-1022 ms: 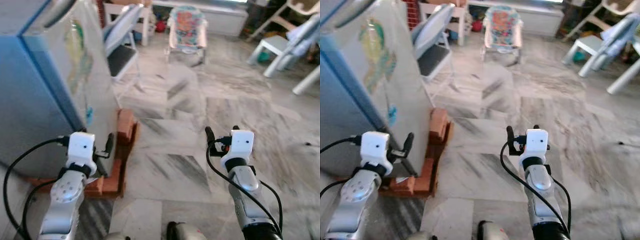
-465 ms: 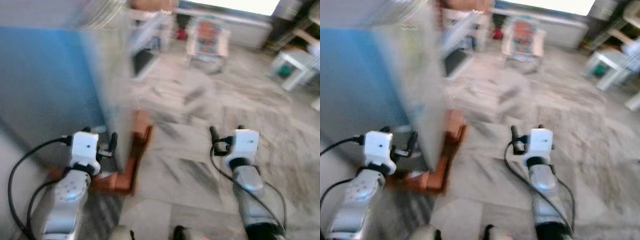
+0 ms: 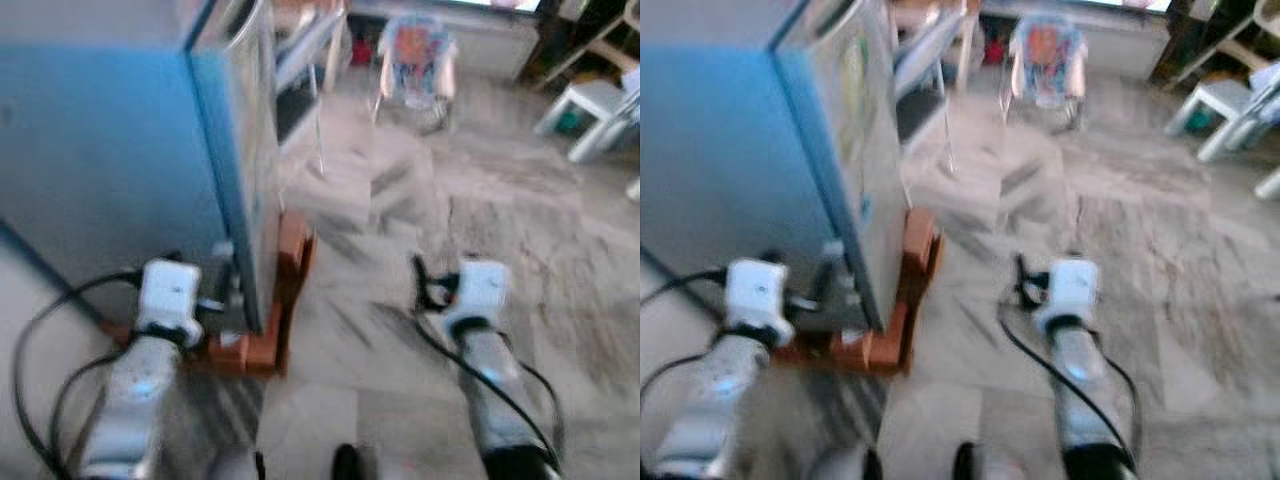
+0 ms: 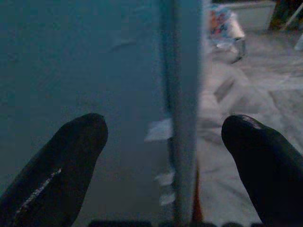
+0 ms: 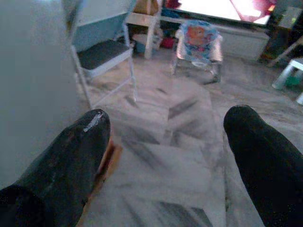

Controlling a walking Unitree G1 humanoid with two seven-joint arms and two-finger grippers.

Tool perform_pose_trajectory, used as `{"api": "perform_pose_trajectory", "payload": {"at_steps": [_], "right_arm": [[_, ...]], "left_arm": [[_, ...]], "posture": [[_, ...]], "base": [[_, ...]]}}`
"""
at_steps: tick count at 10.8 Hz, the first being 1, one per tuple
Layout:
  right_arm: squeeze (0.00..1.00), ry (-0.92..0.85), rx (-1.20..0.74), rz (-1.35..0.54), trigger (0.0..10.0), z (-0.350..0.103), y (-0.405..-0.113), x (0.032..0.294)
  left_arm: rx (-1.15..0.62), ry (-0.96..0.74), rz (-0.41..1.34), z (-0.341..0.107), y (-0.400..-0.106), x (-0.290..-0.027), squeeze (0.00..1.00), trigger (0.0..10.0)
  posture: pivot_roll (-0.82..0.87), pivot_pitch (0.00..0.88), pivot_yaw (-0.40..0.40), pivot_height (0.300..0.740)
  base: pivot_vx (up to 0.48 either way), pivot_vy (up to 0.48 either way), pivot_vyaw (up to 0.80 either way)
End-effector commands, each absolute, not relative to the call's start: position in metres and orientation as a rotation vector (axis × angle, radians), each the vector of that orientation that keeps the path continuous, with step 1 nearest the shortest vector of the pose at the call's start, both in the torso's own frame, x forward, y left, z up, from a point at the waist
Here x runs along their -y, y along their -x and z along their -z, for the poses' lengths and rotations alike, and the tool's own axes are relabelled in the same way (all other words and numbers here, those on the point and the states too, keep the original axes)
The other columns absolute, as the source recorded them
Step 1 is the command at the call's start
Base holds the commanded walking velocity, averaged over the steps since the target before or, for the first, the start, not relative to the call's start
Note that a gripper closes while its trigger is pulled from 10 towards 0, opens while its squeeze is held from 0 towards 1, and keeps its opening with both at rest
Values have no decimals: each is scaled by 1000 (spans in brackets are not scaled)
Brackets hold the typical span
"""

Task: Restocking fridge

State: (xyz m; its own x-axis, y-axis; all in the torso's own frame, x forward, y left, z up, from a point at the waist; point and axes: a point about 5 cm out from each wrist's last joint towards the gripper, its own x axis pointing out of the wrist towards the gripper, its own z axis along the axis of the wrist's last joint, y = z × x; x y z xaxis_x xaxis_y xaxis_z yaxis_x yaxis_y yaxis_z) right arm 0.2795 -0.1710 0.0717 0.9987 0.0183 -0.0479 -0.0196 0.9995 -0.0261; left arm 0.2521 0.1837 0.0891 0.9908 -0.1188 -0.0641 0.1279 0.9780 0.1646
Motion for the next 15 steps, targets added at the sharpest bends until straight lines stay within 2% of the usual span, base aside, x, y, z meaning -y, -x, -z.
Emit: {"api": "perform_pose_trajectory", "payload": {"at_steps": [1,5,7,9,12,15], "right_arm": [[0,37,-49,8,10000,-72,-279,179],[0,39,-51,2,10000,-72,-278,177],[0,44,-53,-2,10000,-72,-277,177],[0,43,-47,-21,10000,-75,-276,171],[0,45,-73,-48,10000,-67,-265,164],[0,60,-117,-39,10000,-59,-259,172]], "left_arm": [[-46,-168,150,-90,-252,-177,0,10000],[-38,-162,140,-91,-265,-175,0,10000],[-53,-154,23,-92,-281,-190,0,10000],[-52,-139,21,-93,-292,-191,0,10000],[-41,-108,35,-97,-314,-186,0,10000],[-49,-83,115,-97,-323,-173,0,10000]], "posture": [[113,93,-44,740],[110,101,-51,740],[106,104,-52,740],[83,120,-64,740],[74,126,-63,740],[62,129,-58,740]], "base": [[0,0,-481],[0,0,-744],[0,0,0],[0,0,0],[0,0,0],[0,0,0]]}}
